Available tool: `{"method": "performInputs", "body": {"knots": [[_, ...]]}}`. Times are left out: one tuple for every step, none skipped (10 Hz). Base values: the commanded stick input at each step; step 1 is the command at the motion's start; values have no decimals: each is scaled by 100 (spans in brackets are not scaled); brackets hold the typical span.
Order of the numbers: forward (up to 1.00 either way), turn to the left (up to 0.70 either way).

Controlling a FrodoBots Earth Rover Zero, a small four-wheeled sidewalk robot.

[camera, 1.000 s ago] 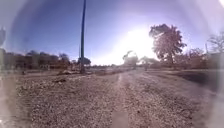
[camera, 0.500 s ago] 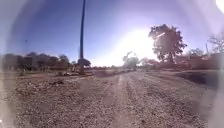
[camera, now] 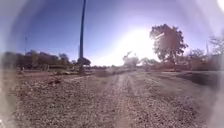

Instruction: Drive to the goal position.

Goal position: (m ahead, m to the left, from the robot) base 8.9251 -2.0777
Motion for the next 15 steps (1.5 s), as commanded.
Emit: {"method": "performInputs", "body": {"knots": [[50,0],[50,0],[50,0],[50,0],[50,0],[50,0],[50,0],[50,0],[50,0],[50,0],[50,0],[50,0],[50,0],[50,0],[50,0]]}}
